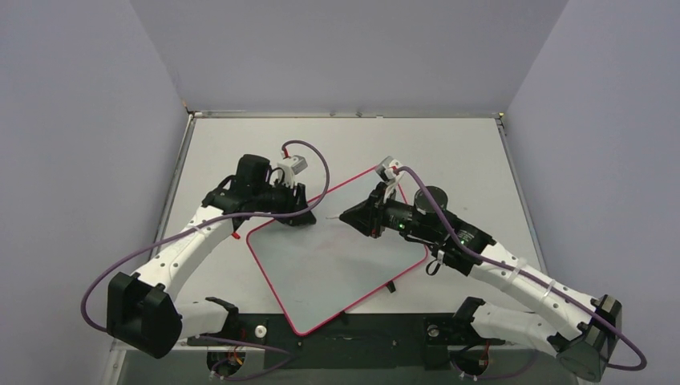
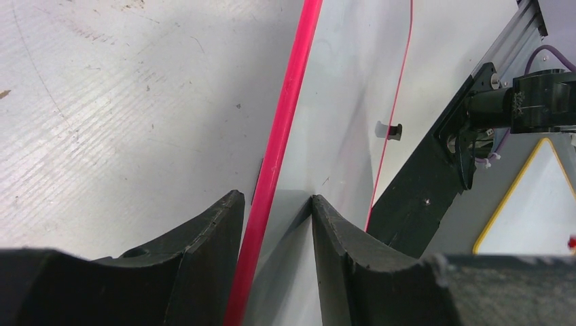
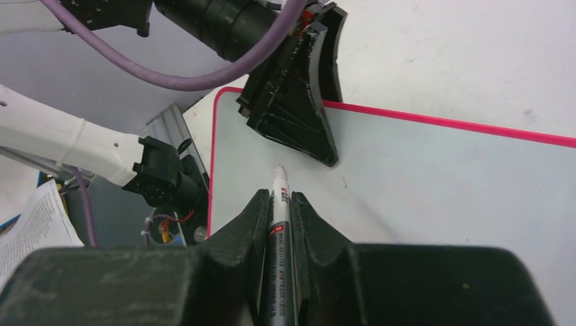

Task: Write a sentence on the whiteboard
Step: Write a sentence on the whiteboard stand.

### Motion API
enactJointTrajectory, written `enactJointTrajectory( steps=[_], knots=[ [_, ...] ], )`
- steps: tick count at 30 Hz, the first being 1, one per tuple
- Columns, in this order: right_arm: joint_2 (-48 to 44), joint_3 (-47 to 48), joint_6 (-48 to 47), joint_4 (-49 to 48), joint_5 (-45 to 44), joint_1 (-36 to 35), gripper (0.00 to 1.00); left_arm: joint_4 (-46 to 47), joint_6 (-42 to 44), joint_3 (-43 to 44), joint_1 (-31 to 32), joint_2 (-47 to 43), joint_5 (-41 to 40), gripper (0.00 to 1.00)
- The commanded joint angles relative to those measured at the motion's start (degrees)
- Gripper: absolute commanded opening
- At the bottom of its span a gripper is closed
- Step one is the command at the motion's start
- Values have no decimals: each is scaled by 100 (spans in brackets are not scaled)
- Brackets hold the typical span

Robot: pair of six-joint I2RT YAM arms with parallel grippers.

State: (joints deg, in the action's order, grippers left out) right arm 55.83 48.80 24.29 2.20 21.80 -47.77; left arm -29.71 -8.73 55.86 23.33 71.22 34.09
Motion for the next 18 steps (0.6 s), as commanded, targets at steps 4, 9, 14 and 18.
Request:
enactJointTrajectory(
  steps=[4, 9, 14, 18],
  knots=[
    [254, 67, -50, -670, -329, -540, 0, 182, 1, 389, 157, -220, -450, 0],
    [378, 123, -87, -705, -434, -730, 0, 111, 39, 365, 192, -363, -632, 0],
    [481, 213, -161, -681, -490, -859, 0, 331, 79, 197, 252, -489, -687, 0],
    [498, 199, -302, -704, -526, -1040, 0, 541, 106, 51, 259, -532, -726, 0]
  ],
)
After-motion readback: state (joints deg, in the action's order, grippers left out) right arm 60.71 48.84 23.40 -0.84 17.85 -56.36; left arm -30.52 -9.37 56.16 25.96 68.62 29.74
